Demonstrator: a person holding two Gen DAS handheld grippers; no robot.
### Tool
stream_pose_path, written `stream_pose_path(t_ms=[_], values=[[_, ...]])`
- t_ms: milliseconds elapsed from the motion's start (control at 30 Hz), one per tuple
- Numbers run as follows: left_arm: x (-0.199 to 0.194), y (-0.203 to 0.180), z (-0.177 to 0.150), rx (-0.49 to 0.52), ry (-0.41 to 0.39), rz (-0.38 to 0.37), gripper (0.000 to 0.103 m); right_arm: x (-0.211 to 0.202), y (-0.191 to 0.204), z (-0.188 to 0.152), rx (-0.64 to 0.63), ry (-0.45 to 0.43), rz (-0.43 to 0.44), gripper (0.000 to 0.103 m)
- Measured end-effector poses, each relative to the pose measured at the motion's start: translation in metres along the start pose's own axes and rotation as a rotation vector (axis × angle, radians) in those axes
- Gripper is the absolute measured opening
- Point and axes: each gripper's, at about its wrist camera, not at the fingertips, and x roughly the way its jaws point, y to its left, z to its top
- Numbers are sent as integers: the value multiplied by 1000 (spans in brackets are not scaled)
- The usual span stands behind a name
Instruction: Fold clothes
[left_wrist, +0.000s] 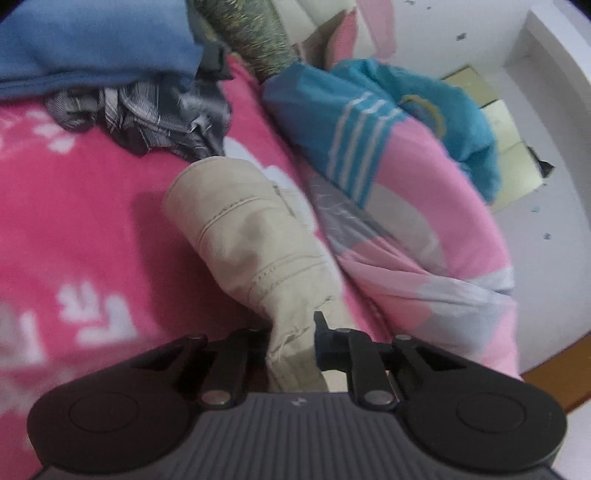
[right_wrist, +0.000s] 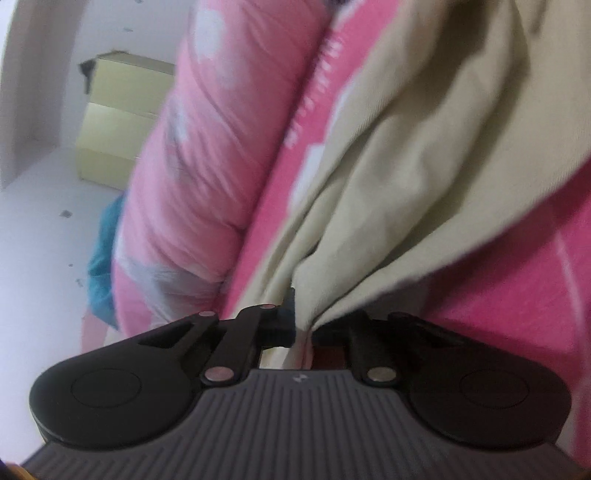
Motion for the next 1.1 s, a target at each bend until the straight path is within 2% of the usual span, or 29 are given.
stream_pose_path(t_ms=[67, 200, 300, 433, 567, 667, 700, 767, 833, 867, 967, 1033, 1100], values=[[-24, -2, -7, 0, 4, -37, 15, -24, 9, 2, -28, -19, 14, 5], [-82, 14, -34, -14, 58, -57, 14, -80, 12, -2, -57, -33, 9, 5], [-132, 30, -56, -17, 107, -68, 14, -129, -1, -14, -56, -29, -14, 5], [-204, 48, -87, 63, 135, -70, 14, -197, -30, -43, -27, -25, -58, 5], [-242, 78, -116, 124, 205, -20, 15, -240, -64, -68, -18, 33, -110, 7], [-254, 84, -123, 209, 189, -46, 22, -245, -83, -70, -36, 122, -222, 19], [-259, 80, -124, 238, 185, -44, 25, -246, -82, -70, -53, 138, -246, 20], [-264, 75, -126, 274, 189, -56, 45, -256, -63, -70, -153, 173, -295, 29], [-268, 68, -129, 333, 204, -52, 52, -272, -28, -73, -348, 202, -363, 42], [-270, 66, -129, 359, 212, -48, 56, -281, -9, -75, -455, 214, -397, 43], [-276, 69, -129, 362, 215, -71, 59, -306, 48, -92, -796, 235, -476, 50], [-275, 72, -128, 343, 213, -84, 59, -308, 87, -103, -980, 240, -442, 50], [-271, 72, -127, 319, 210, -87, 58, -287, 122, -113, -1103, 248, -266, 51]])
